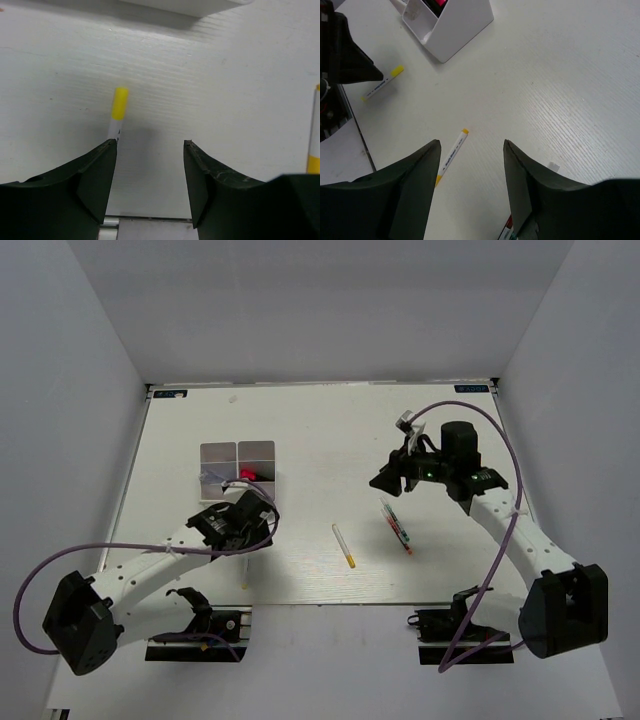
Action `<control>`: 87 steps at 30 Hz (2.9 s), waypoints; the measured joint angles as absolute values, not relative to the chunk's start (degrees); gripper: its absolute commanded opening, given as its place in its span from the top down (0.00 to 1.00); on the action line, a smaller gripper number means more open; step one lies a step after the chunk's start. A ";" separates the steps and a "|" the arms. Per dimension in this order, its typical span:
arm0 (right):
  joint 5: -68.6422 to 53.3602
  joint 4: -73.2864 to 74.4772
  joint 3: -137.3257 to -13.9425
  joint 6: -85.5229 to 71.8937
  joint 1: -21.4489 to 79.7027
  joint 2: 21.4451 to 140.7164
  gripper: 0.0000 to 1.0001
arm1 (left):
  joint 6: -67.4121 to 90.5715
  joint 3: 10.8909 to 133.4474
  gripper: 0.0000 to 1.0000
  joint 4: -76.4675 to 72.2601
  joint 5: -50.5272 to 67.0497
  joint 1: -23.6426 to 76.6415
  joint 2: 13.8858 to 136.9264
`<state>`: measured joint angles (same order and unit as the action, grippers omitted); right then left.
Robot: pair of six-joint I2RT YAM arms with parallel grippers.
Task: Sort the stationery into containers
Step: Pick up the pen from the center of the board, then place the pen in the storage box.
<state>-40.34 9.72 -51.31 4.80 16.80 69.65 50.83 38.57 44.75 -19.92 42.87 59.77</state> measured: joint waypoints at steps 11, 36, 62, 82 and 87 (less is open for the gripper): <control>-46.02 4.75 -45.74 2.70 14.22 64.34 0.41 | 52.25 37.01 0.41 42.26 -22.76 42.81 69.04; -54.00 2.76 -43.16 1.19 9.41 62.17 0.41 | 54.68 30.63 1.00 36.01 -20.27 43.00 66.67; -60.93 1.58 -42.19 8.01 8.36 64.23 1.00 | 49.78 34.83 1.00 18.22 -61.23 42.76 45.06; -62.33 3.03 -42.19 9.50 8.36 66.24 1.00 | 71.09 38.20 1.00 20.10 -82.17 37.52 75.11; -62.63 3.07 -42.19 9.67 8.36 66.87 1.00 | 73.41 39.48 1.00 20.14 -82.39 36.27 77.89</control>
<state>-62.63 3.07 -42.19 9.67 8.36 66.87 73.41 39.48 20.14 -82.39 36.27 77.89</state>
